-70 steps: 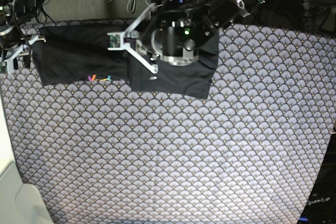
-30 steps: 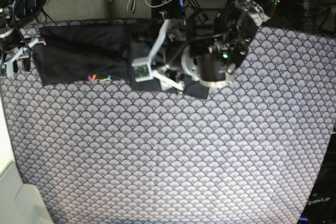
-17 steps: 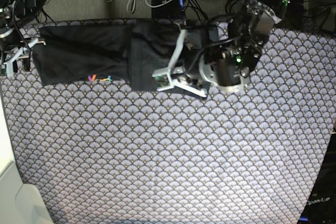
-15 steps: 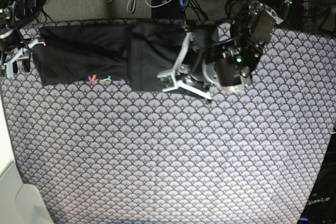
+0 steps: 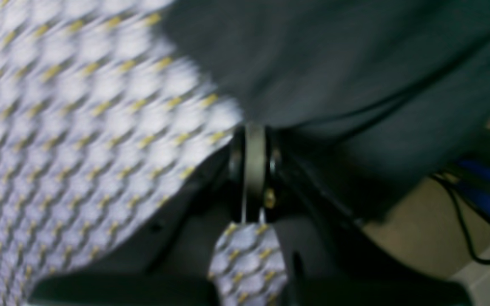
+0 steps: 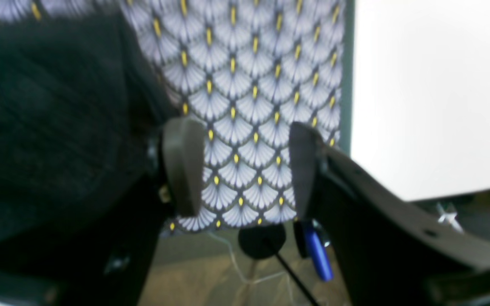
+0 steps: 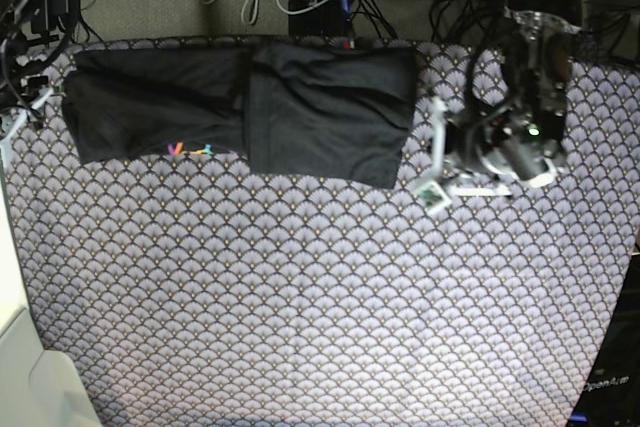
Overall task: Fold the T-shirt properly
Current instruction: 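Open the left gripper and withdraw it away from the shirt, then release the shirt end with the right gripper and raise it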
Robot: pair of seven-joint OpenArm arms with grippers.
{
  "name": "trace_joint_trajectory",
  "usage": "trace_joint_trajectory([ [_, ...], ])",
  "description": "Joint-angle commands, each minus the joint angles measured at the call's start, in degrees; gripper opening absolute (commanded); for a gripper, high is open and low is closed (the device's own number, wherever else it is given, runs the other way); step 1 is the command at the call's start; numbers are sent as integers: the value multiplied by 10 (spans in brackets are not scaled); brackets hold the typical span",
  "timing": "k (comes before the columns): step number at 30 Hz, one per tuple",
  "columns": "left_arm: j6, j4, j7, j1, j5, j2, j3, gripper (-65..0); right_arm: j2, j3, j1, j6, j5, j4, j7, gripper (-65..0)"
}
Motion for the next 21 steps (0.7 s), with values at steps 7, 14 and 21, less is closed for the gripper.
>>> trace_joint_trajectory([
  [7, 1, 8, -8, -10, -59, -48, -96, -645, 1, -10, 15, -2, 8, 9, -53, -204],
  [14, 1, 6, -8, -7, -58, -64, -138, -645, 1, -16, 3, -2, 111, -18, -55, -169],
  [21, 1, 9, -8, 7, -57, -64, -149, -645, 39, -16, 43, -2, 118, -142, -55, -169],
])
